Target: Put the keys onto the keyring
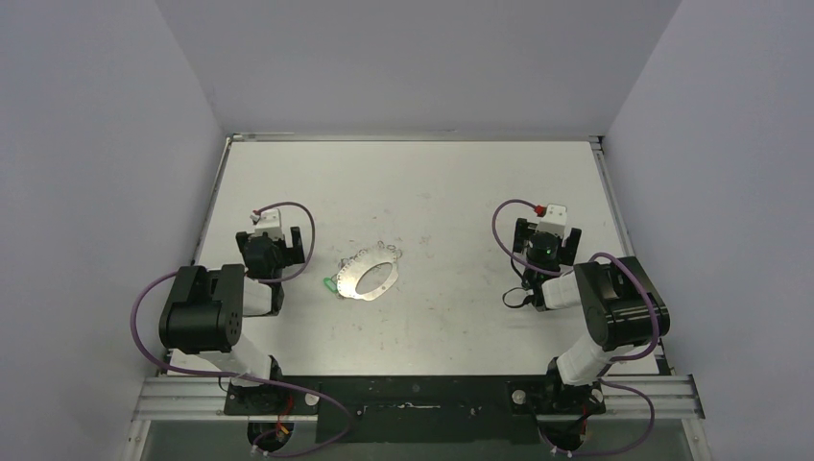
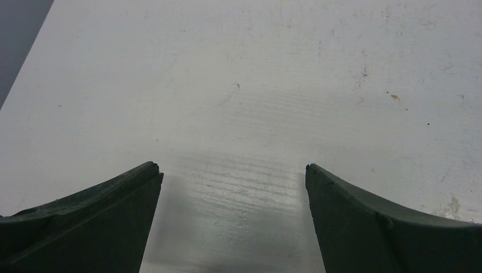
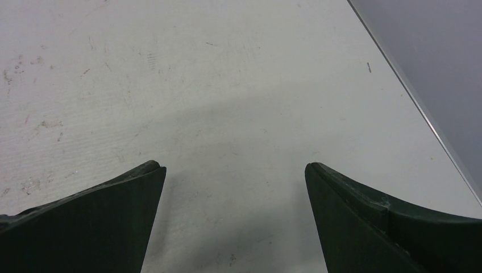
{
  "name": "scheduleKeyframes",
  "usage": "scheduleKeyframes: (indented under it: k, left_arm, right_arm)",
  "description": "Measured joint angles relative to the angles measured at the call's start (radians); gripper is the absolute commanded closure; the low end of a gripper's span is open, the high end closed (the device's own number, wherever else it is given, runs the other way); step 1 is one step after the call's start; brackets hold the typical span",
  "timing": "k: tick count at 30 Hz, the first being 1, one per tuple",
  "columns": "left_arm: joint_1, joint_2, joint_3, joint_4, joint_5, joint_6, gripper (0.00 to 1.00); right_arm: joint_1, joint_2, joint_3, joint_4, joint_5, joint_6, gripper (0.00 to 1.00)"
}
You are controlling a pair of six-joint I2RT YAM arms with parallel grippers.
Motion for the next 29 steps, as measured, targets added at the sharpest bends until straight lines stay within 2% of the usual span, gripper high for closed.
scheduleKeyframes:
  k: [29]
  left_arm:
    - [0.006, 0.0, 0.002, -0.002, 0.005, 0.0, 0.03]
  right_arm:
    - [0.0, 0.0, 0.0, -0.003, 0.0, 0.0, 0.0]
